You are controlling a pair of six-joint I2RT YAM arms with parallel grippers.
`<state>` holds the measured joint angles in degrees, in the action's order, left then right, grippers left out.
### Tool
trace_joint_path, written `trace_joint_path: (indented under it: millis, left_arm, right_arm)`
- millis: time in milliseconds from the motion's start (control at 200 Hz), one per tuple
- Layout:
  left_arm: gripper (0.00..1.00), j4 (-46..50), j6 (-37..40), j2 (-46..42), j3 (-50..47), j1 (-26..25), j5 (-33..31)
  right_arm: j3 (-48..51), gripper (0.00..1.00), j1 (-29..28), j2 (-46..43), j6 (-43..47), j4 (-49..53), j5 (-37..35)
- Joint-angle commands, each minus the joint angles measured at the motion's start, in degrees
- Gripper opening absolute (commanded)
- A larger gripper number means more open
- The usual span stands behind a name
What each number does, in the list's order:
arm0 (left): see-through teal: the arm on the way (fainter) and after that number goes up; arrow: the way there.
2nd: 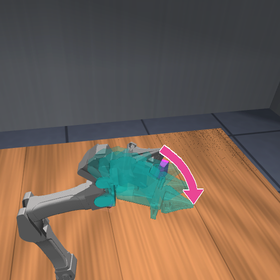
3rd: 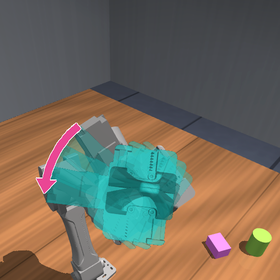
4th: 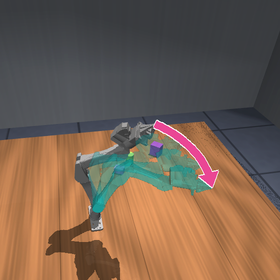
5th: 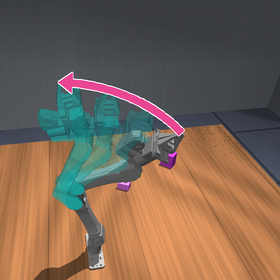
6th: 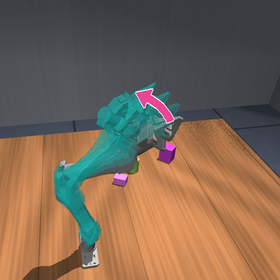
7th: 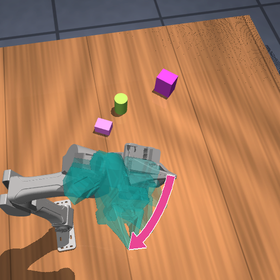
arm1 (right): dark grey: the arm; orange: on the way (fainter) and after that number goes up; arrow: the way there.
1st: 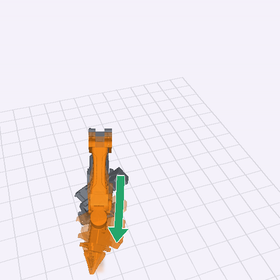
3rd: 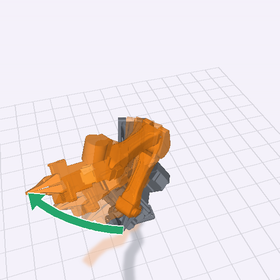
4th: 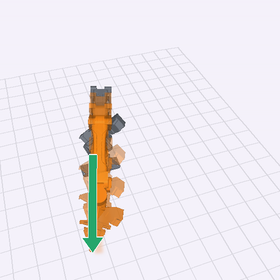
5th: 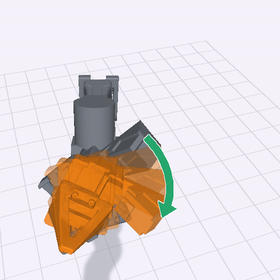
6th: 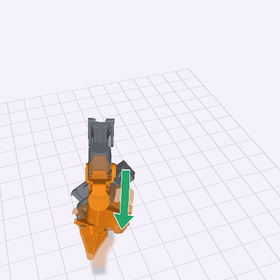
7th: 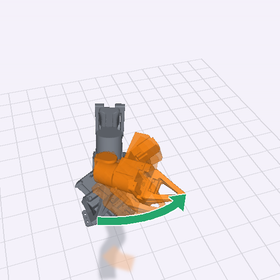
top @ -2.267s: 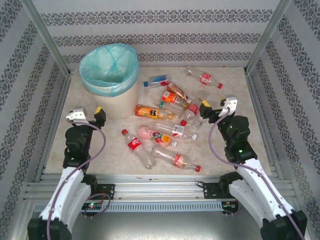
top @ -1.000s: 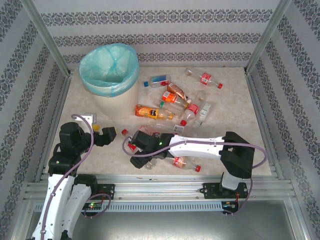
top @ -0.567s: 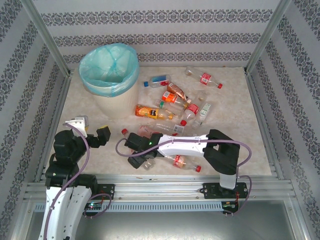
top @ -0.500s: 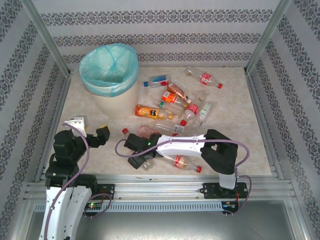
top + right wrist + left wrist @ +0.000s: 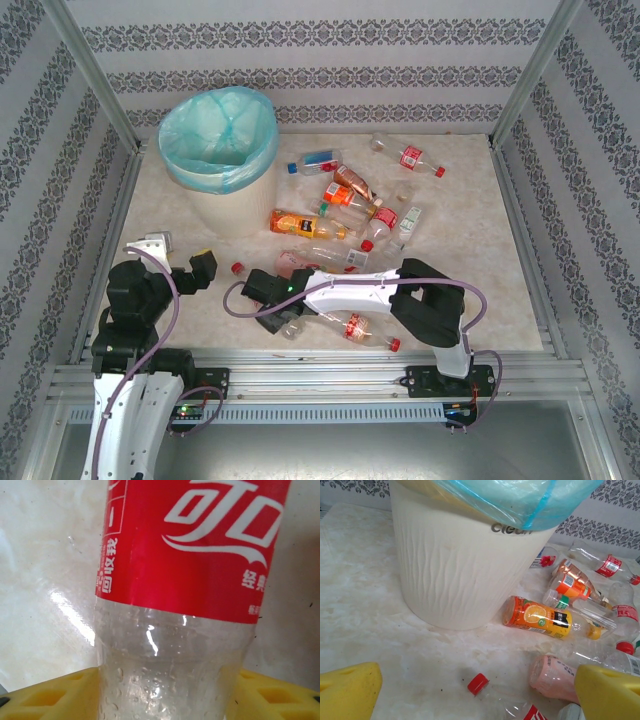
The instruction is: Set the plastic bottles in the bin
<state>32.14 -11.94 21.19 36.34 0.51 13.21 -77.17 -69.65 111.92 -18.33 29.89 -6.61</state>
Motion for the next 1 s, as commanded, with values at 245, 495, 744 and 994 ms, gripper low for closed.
trace_joint_path:
  millis: [245,495,744,994]
  left_arm:
    - [0.99,-0.20,1.06,-2.16,0.30,1.20,-2.82]
    - [0.95,1.95,-1.61,-0.58,10.39,1.16,1.83]
    - [0.85,0.27,-15.34,11.90,26.45,1.18,22.99]
    - [0.79,-17.18,-31.06,17.50,24.24,1.16,39.02]
  right_arm:
    - [0.34,0.46,-0.51,-4.88,0.45,-1.52,0.55]
    - [9.00,0.43,-0.41,-18.57,3.39,-10.52,8.99]
    - [19.01,0.44,2.96,-34.17,2.52,-20.25,17.73]
    - [21.81,0.46,6.72,-43.05,4.46,-21.46,24.54]
